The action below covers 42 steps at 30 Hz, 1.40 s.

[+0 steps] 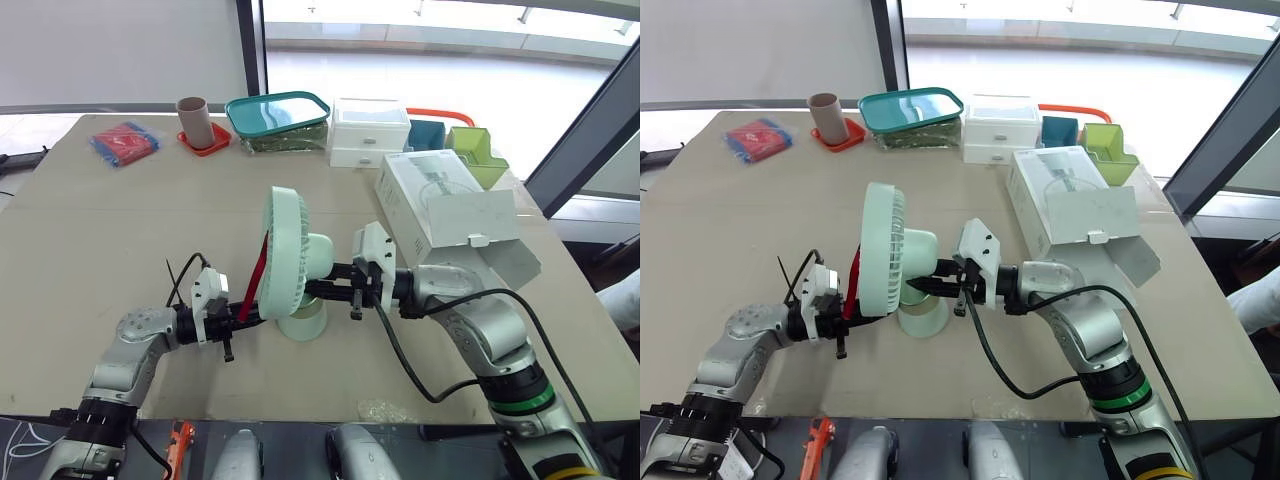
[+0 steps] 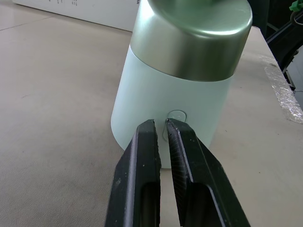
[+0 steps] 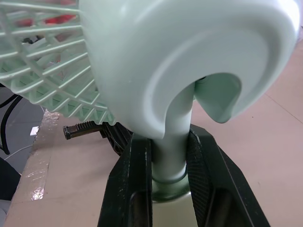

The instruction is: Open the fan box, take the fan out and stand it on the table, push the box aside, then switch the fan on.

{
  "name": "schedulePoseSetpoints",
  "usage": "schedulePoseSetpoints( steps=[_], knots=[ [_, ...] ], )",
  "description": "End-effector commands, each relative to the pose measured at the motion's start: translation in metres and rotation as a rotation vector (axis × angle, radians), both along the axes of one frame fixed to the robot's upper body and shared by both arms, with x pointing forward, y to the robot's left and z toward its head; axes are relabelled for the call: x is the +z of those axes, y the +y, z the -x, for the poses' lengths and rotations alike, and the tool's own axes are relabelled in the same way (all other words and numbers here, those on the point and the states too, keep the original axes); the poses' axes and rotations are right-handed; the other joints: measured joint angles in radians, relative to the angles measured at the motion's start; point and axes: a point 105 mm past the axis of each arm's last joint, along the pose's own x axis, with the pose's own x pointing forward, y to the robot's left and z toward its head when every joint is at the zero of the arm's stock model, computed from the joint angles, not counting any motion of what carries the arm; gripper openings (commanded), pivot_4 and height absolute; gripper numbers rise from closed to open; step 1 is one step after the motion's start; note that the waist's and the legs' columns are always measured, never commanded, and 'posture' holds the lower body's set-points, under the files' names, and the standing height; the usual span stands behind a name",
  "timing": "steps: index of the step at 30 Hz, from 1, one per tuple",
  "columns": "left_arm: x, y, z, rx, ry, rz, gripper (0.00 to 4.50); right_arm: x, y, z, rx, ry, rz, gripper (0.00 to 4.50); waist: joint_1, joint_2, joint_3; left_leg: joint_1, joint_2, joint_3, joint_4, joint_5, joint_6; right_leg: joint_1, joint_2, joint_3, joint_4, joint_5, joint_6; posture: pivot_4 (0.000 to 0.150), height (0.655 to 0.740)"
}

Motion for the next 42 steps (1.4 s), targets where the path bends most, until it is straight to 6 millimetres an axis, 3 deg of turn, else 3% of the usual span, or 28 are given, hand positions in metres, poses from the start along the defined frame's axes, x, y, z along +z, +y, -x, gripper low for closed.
schedulePoseSetpoints(
  steps=[1, 8, 13, 19, 21, 22, 23, 27, 32, 42],
  knots=[
    [0.009, -0.009, 0.004, -0.041, -0.032, 0.009, 0.50, 0.007, 0.003, 0.005, 0.026, -0.039, -0.007, 0.59, 0.000, 0.000, 0.000, 0.000, 0.000, 0.000, 0.000, 0.000, 0.000, 0.000, 0.000, 0.000, 0.000, 0.000, 0.000, 0.150, 0.7400],
    [0.008, -0.010, 0.005, -0.046, -0.029, 0.003, 0.50, 0.007, 0.003, 0.005, 0.027, -0.035, -0.009, 0.59, 0.000, 0.000, 0.000, 0.000, 0.000, 0.000, 0.000, 0.000, 0.000, 0.000, 0.000, 0.000, 0.000, 0.000, 0.000, 0.150, 0.7400],
    [0.015, 0.004, 0.004, -0.008, -0.024, 0.013, 0.50, 0.007, 0.002, 0.004, 0.021, -0.032, -0.012, 0.59, 0.000, 0.000, 0.000, 0.000, 0.000, 0.000, 0.000, 0.000, 0.000, 0.000, 0.000, 0.000, 0.000, 0.000, 0.000, 0.150, 0.7400],
    [0.033, 0.033, 0.001, 0.079, -0.047, 0.029, 2.25, 0.009, 0.000, 0.002, 0.016, -0.030, -0.018, 0.54, -0.004, 0.000, 0.000, 0.000, 0.000, 0.000, 0.000, 0.000, 0.000, 0.000, 0.000, 0.000, 0.000, 0.000, 0.000, 0.150, 0.7400],
    [0.045, 0.040, 0.001, 0.112, -0.070, 0.051, 3.23, 0.011, 0.001, 0.002, 0.023, -0.031, -0.030, 1.58, -0.001, 0.000, 0.000, 0.000, 0.001, 0.000, 0.000, 0.000, 0.000, 0.000, 0.001, 0.000, 0.000, 0.000, 0.000, 0.150, 0.7400],
    [0.052, 0.043, 0.000, 0.131, -0.089, 0.054, 3.42, 0.013, 0.001, 0.003, 0.029, -0.032, -0.037, 1.99, -0.001, 0.000, 0.000, 0.000, 0.001, 0.000, 0.000, 0.000, 0.000, 0.000, 0.001, 0.000, 0.000, 0.000, 0.000, 0.150, 0.7400],
    [0.056, 0.045, 0.000, 0.144, -0.102, 0.055, 4.01, 0.014, 0.001, 0.003, 0.034, -0.032, -0.040, 2.32, -0.001, 0.000, 0.000, 0.000, 0.001, 0.000, 0.000, 0.000, 0.000, 0.000, 0.000, 0.000, 0.000, 0.000, 0.000, 0.150, 0.7400],
    [0.057, 0.047, -0.004, 0.185, -0.131, 0.047, 4.46, 0.014, 0.001, 0.005, 0.050, -0.033, -0.038, 3.17, -0.001, 0.000, 0.000, 0.000, 0.000, 0.000, 0.000, 0.000, 0.000, 0.000, 0.000, 0.000, 0.000, 0.000, 0.000, 0.150, 0.7400],
    [0.056, 0.045, -0.003, 0.202, -0.129, 0.050, 4.50, 0.015, -0.002, 0.009, 0.072, -0.035, -0.025, 4.47, -0.001, 0.000, 0.000, 0.000, 0.000, 0.000, 0.000, 0.000, 0.000, 0.000, 0.000, 0.000, 0.000, 0.000, 0.000, 0.150, 0.7400],
    [0.061, 0.054, -0.005, 0.244, -0.151, 0.063, 4.50, 0.024, -0.020, 0.016, 0.064, -0.044, -0.016, 4.47, -0.001, 0.000, 0.000, 0.000, 0.000, 0.000, 0.000, 0.000, 0.000, 0.000, 0.000, 0.000, 0.000, 0.000, 0.000, 0.150, 0.7400]
  ],
)
